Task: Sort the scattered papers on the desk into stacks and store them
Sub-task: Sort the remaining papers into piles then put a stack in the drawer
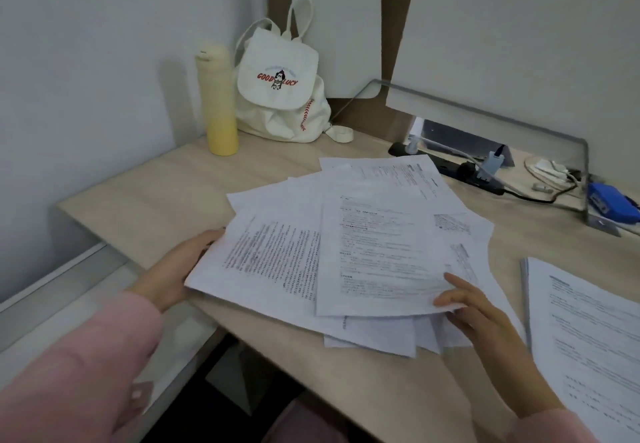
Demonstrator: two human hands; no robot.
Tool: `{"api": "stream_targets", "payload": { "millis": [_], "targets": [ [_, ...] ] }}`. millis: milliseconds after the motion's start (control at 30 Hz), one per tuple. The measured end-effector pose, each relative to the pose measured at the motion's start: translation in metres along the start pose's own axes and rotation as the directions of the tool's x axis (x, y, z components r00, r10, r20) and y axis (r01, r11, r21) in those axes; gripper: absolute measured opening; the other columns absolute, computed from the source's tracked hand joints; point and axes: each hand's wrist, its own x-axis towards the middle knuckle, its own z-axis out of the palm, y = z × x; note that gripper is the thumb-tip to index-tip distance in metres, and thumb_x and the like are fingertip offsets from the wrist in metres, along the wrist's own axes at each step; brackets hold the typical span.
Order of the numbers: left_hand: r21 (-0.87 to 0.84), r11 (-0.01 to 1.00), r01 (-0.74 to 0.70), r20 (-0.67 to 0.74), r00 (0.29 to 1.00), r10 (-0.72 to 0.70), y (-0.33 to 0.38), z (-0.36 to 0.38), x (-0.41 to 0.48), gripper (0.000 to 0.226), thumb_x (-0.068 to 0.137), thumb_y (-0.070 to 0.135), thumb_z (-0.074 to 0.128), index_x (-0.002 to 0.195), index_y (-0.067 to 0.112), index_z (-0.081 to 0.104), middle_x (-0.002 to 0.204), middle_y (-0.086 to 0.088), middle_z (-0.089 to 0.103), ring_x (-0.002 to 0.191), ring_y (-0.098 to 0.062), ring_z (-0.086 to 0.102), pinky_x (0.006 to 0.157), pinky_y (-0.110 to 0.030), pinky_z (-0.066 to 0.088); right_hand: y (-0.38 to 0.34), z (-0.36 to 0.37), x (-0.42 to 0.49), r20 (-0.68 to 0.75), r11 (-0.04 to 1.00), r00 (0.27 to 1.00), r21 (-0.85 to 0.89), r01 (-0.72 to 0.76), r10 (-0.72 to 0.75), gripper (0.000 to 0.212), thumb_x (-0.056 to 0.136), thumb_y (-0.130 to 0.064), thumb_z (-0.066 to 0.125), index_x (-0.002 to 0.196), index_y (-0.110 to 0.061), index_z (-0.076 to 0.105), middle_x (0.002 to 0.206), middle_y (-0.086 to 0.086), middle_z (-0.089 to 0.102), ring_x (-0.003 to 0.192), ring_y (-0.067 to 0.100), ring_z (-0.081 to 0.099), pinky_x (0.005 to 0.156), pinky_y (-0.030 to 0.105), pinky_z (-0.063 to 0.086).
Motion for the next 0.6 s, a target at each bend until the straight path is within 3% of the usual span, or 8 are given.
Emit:
{"api": "stream_targets", "payload": {
  "millis": [67, 133, 233, 367, 467, 600],
  "targets": [
    [-0.052, 0.999, -0.008, 0.044, 0.999, 0.011, -0.010, 0.000, 0.001, 0.022, 0.093, 0.023, 0.051, 0.102, 0.010, 0.066, 0.095, -0.007, 0.073, 0.082, -0.018, 0.069, 0.073, -0.032, 0.049, -0.001, 0.002, 0.003, 0.012, 0.997, 0.999, 0.070, -0.046, 0.045, 0.044, 0.090, 0.004, 0.038, 0.080, -0.019, 0.074, 0.133, -0.006, 0.054, 0.129, 0.008, 0.042, 0.110, 0.041, 0.031],
    [0.060, 0.998, -0.016, 0.097, 0.995, 0.011, -0.016, 0.000, -0.002, 0.019, 0.086, 0.016, 0.061, 0.104, 0.012, 0.065, 0.094, -0.003, 0.075, 0.084, -0.018, 0.069, 0.070, -0.028, 0.052, -0.007, 0.004, 0.005, 0.015, 0.983, 0.996, 0.162, -0.087, 0.086, 0.039, 0.091, -0.001, 0.040, 0.088, -0.018, 0.075, 0.129, -0.002, 0.059, 0.125, 0.012, 0.048, 0.107, 0.041, 0.035],
    [0.270, 0.960, -0.080, 0.138, 0.989, 0.044, -0.015, 0.001, -0.003, 0.038, 0.065, 0.014, 0.064, 0.103, 0.019, 0.062, 0.100, 0.002, 0.072, 0.088, -0.016, 0.067, 0.071, -0.027, 0.051, -0.014, 0.005, 0.013, -0.107, 0.997, 0.991, -0.003, -0.082, 0.081, 0.027, 0.089, -0.002, 0.051, 0.108, -0.015, 0.066, 0.124, -0.001, 0.060, 0.113, 0.017, 0.054, 0.096, 0.035, 0.042],
    [0.350, 0.932, -0.094, 0.211, 0.977, 0.019, 0.000, -0.005, -0.001, 0.054, 0.064, 0.015, 0.060, 0.118, 0.019, 0.058, 0.116, -0.002, 0.067, 0.108, -0.025, 0.063, 0.093, -0.037, 0.047, -0.016, -0.002, 0.030, -0.141, 0.978, 0.971, -0.046, -0.203, 0.195, 0.053, 0.085, 0.013, 0.045, 0.126, -0.020, 0.050, 0.124, 0.013, 0.054, 0.111, 0.031, 0.052, 0.091, 0.040, 0.042],
    [0.384, 0.922, -0.049, 0.294, 0.953, -0.072, 0.007, -0.015, 0.006, 0.053, 0.068, 0.014, 0.064, 0.120, 0.017, 0.059, 0.118, -0.004, 0.069, 0.109, -0.025, 0.064, 0.096, -0.037, 0.048, -0.029, -0.015, 0.034, -0.035, 0.963, 0.963, 0.017, -0.268, 0.268, 0.052, 0.085, 0.019, 0.038, 0.121, -0.016, 0.052, 0.103, 0.011, 0.066, 0.091, 0.032, 0.061, 0.070, 0.030, 0.052],
    [0.345, 0.939, -0.002, 0.260, 0.961, -0.093, 0.009, -0.021, 0.016, 0.028, 0.086, 0.012, 0.061, 0.114, 0.011, 0.064, 0.111, -0.008, 0.072, 0.091, -0.018, 0.070, 0.076, -0.027, 0.057, -0.037, -0.022, 0.035, 0.120, 0.951, 0.944, -0.005, -0.310, 0.308, 0.044, 0.085, 0.018, 0.038, 0.102, -0.015, 0.062, 0.086, 0.002, 0.073, 0.069, 0.020, 0.070, 0.051, 0.020, 0.055]
  ]
}}
